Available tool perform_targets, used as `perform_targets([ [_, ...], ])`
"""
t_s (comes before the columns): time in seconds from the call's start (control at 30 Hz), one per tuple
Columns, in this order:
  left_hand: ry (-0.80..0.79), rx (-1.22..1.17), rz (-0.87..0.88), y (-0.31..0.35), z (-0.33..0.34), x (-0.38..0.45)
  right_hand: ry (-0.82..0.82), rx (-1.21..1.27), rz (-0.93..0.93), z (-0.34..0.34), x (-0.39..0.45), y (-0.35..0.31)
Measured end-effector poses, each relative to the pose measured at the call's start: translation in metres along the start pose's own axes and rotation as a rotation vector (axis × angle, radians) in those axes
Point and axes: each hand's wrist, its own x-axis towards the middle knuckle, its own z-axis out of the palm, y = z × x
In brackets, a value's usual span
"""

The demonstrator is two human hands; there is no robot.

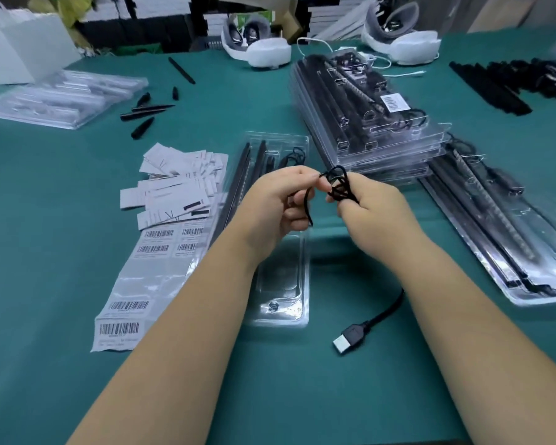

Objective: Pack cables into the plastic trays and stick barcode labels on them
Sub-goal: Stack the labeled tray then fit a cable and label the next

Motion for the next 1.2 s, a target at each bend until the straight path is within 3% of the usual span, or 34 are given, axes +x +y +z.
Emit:
perform_targets([
  [0.2,-0.057,-0.079,-0.003,0.002,-0.005,-0.001,-0.022,0.279,0.088,0.015,-0.001,0.002],
  [0.43,0.049,-0.077,0.055,-0.008,0.004,0.007,-0.030,0.624,0.206,0.024,0.001,-0.004],
  [0.53,0.053,-0.105,0.027,-0.009,0.005,0.010,0.016,0.644,0.175,0.022,0.001,-0.005],
  [0.63,-0.006,-0.116,-0.009,-0.006,0.002,0.010,-0.042,0.599,0.147,0.020,0.004,-0.002],
  [0.77,0.045,0.139,0.060,-0.006,0.003,0.006,-0.198,0.341,0.009,0.023,0.001,-0.002],
  [0.97,0.225,0.388,0.266,-0.011,0.010,0.006,-0.050,0.726,0.137,0.028,0.004,-0.005],
  [1.1,0.310,0.649,0.013,-0.005,0.005,0.012,-0.010,0.827,0.244,0.031,0.004,-0.005],
  [1.2,0.124,0.820,-0.123,0.005,-0.002,0.010,-0.033,0.837,0.288,0.033,0.005,-0.005],
])
